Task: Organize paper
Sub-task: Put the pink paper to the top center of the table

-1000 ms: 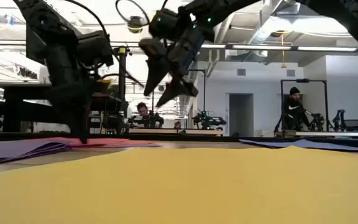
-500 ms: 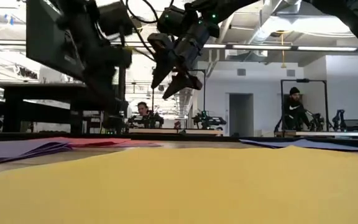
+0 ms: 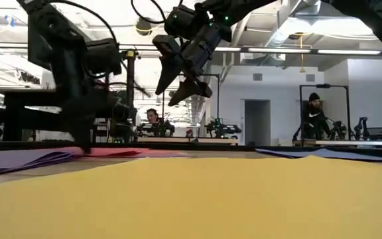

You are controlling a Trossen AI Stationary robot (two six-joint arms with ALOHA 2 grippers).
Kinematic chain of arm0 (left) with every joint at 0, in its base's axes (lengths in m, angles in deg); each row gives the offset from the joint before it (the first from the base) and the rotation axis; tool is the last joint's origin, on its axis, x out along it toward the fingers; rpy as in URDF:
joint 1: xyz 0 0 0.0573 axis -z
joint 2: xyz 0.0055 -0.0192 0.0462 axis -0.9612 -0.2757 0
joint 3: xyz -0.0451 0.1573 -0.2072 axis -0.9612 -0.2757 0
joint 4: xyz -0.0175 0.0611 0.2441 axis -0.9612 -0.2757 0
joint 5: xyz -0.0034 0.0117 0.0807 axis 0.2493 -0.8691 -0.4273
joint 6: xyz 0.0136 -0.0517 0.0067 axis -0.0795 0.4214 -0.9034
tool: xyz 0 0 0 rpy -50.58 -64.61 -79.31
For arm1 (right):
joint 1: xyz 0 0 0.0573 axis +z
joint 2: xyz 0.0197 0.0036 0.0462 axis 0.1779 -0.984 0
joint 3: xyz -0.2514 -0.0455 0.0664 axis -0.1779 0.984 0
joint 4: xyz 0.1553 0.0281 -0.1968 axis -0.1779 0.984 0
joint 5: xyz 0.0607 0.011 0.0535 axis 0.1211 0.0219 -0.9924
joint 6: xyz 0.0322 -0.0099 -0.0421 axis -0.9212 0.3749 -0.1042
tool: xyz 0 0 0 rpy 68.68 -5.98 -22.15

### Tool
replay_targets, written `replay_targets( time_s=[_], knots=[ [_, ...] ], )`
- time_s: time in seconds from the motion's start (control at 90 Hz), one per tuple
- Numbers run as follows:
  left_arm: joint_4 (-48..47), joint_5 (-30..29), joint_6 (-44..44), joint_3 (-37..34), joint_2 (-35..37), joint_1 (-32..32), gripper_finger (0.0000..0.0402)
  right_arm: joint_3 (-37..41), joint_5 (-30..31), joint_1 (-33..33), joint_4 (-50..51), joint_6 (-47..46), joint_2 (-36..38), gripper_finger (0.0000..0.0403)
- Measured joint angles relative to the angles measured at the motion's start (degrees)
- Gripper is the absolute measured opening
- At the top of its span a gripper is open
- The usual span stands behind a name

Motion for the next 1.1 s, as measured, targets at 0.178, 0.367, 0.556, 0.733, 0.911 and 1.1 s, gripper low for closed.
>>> replay_targets(
  time_s=[0.178,0.367,0.556,0.733,0.911,1.1],
  knots=[
    [11.3,2.0,-0.4,2.2,0.1,0.2,0.0120,0.0,0.2,-0.5,1.5,-3.0,0.2,0.0195],
    [2.7,1.9,-1.9,5.6,1.0,0.1,0.0120,0.3,3.0,-0.5,8.0,-7.4,0.8,0.0195],
    [-0.4,1.8,-2.8,5.6,1.5,0.1,0.0120,9.5,3.0,3.7,-0.6,-14.4,0.7,0.0195],
    [-0.4,2.1,-4.9,5.6,0.6,0.2,0.0120,17.6,1.4,5.1,-17.0,-25.6,0.7,0.0195],
    [-0.2,2.9,-8.7,5.6,-2.2,0.5,0.0120,22.5,1.0,6.5,-26.5,-36.3,-0.5,0.0195],
    [1.7,4.5,-10.4,5.8,-8.7,1.6,0.0120,24.1,-0.7,7.6,-35.3,-39.9,-3.6,0.0195]
  ],
)
